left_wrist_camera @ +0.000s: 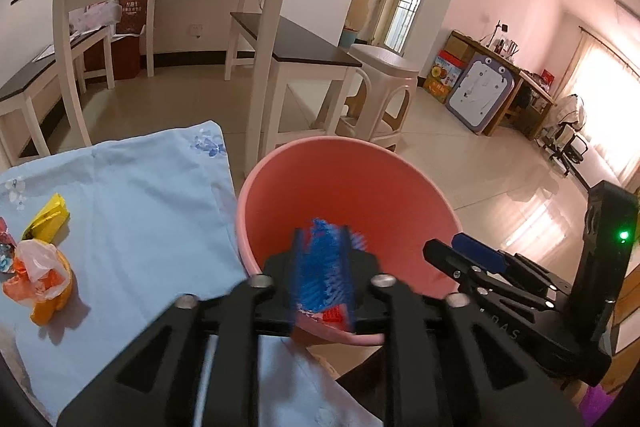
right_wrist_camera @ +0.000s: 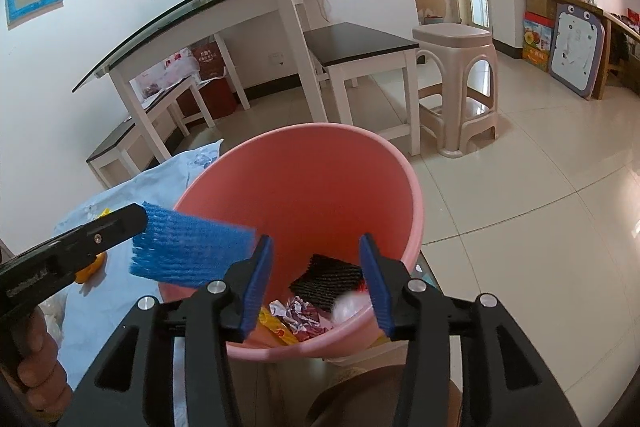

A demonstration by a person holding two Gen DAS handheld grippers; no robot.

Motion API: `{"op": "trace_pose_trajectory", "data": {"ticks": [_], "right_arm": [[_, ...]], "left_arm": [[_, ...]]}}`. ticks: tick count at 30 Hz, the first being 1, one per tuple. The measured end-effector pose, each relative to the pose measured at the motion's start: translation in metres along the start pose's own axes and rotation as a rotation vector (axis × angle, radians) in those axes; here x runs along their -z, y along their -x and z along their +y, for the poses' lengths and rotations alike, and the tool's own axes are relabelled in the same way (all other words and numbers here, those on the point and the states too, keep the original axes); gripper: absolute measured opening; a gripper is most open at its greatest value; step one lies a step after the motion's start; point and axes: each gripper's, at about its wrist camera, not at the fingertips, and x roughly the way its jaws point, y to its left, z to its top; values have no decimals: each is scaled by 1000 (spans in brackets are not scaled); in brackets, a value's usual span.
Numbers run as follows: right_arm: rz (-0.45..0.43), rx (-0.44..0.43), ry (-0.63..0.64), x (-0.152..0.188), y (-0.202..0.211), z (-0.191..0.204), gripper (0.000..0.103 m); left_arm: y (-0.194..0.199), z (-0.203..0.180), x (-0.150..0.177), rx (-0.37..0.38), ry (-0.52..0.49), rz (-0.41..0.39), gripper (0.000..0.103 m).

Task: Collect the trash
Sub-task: 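Carry the blue net and white bag to the bucket and release both, then move the left tool to the clear plastic bag and grasp it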

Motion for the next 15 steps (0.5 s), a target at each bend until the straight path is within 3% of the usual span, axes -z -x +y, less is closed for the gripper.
{"op": "trace_pose_trajectory", "data": {"ticks": [1, 3, 15], "right_arm": [[1, 1, -2, 0, 0, 0, 45], [4, -1, -7, 1, 0, 0, 45], [0, -45, 14, 0, 5, 12, 45]], "left_arm": [[1, 0, -1, 0, 1, -5, 34], [3, -1, 0, 2, 2, -12, 36], [15, 5, 2, 7, 30, -17, 37]]}}
